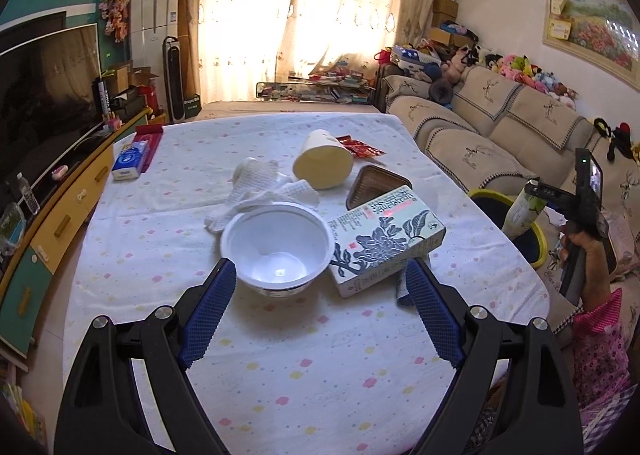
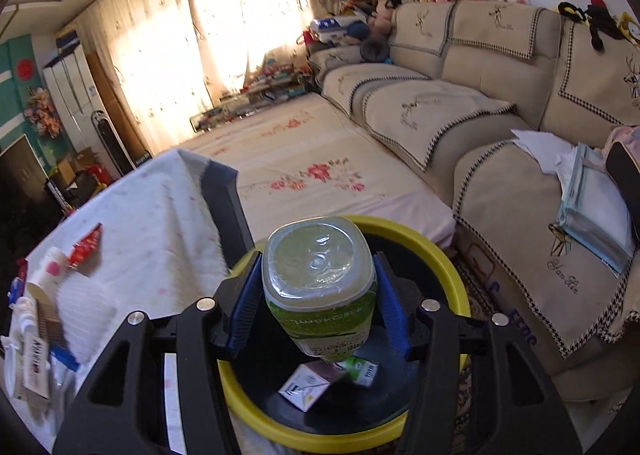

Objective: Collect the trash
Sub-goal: 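Lift the bottle over the bin and open the right tool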

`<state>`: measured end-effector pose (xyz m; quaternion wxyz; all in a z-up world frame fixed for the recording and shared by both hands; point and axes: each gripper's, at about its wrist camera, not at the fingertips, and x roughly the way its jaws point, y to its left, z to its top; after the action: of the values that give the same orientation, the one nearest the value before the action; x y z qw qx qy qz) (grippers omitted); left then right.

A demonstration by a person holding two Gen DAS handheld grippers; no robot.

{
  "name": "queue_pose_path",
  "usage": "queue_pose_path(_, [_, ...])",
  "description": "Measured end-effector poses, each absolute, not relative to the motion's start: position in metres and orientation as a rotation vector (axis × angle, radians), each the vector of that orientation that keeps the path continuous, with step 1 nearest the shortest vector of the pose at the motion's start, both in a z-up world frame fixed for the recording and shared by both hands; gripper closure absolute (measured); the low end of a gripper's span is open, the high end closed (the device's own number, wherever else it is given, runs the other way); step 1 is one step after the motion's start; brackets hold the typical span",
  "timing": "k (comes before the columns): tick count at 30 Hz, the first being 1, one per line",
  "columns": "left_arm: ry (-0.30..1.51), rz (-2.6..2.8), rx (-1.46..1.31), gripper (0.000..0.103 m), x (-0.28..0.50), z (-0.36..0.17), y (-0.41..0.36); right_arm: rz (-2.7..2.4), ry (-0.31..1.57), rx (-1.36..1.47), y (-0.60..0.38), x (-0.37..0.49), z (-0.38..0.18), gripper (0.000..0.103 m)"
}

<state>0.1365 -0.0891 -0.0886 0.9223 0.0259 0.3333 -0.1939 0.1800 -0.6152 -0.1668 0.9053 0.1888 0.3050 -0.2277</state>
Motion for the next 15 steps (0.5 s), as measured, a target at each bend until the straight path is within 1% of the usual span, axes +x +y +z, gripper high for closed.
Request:
queue_pose_path(4, [0.701, -0.412, 0.071, 0.018, 0.146, -0.093, -0.102, -0.475, 0.649, 0.408, -0.621, 0.184, -0.182, 0.050])
queue_pose_path(6, [0.709, -0.418, 0.074, 0.018, 0.150, -0.095, -0.106, -0.479, 0.641, 0.397, -0.621, 0.183, -0.182, 0.048])
queue_pose_path(12, [0.737, -0.430, 0.091, 0.018, 0.165, -0.105, -0.113, -0.464, 0.634, 0.384, -0.614, 0.179, -0.174, 0.048])
queue_pose_path(14, [0.742, -0.437, 0.100, 0.020, 0.170, -0.108, -0.114, -0.457, 0.634, 0.384, -0.612, 0.177, -0.174, 0.048])
queue_pose_path(15, [0.745, -0.441, 0.112, 0.025, 0.174, -0.110, -0.116, -0.455, 0.635, 0.384, -0.611, 0.177, -0.173, 0.048])
